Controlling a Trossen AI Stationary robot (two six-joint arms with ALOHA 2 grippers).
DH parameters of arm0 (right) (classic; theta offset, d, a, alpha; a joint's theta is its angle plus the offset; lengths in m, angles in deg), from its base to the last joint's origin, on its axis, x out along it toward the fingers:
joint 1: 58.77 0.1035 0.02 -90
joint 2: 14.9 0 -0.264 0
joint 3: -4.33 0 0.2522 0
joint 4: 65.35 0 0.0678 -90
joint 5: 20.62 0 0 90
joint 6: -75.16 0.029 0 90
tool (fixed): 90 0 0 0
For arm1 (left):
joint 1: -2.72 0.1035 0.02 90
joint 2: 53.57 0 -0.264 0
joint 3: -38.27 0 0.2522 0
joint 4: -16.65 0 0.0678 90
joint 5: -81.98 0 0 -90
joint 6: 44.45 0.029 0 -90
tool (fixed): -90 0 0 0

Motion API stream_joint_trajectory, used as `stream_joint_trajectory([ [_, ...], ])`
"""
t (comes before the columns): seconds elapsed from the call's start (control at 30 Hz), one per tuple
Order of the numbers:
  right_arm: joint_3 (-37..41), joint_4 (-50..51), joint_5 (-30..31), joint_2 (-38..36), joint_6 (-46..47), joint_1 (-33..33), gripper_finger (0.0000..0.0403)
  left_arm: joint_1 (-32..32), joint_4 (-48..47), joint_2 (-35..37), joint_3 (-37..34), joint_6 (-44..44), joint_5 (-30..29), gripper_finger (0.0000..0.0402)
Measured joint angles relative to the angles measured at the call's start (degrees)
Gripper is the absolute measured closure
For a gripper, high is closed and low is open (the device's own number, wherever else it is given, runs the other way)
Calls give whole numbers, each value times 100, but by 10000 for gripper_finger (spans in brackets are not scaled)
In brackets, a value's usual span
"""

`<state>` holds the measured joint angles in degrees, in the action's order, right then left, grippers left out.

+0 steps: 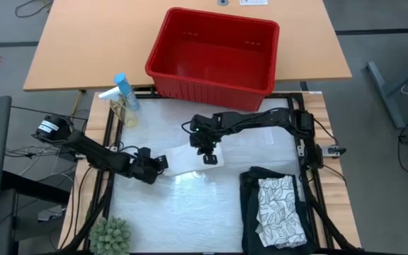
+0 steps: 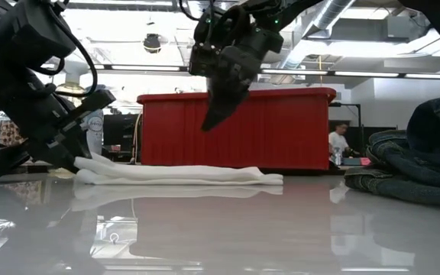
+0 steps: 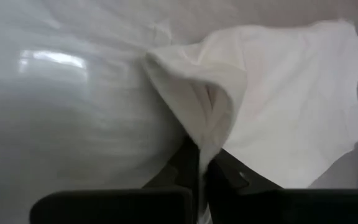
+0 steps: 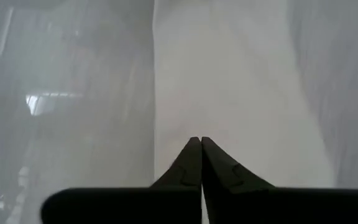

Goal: Fold Laundry from Bin
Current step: Fold the white boxer from the red laundry bin

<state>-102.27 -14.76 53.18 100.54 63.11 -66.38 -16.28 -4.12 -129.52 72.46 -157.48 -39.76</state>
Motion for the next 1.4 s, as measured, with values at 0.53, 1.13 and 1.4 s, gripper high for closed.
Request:
stream_joint_trajectory([
  [0.53,222,-1688,-2,225,-21,-5,387,0,-314,1207,-5,236,32,401],
  [1.13,152,-2167,-38,952,-3,78,388,-13,-1445,1975,606,338,141,401],
  [1.4,-218,-2299,-136,1402,-25,180,388,-13,-1584,2217,783,340,92,401],
])
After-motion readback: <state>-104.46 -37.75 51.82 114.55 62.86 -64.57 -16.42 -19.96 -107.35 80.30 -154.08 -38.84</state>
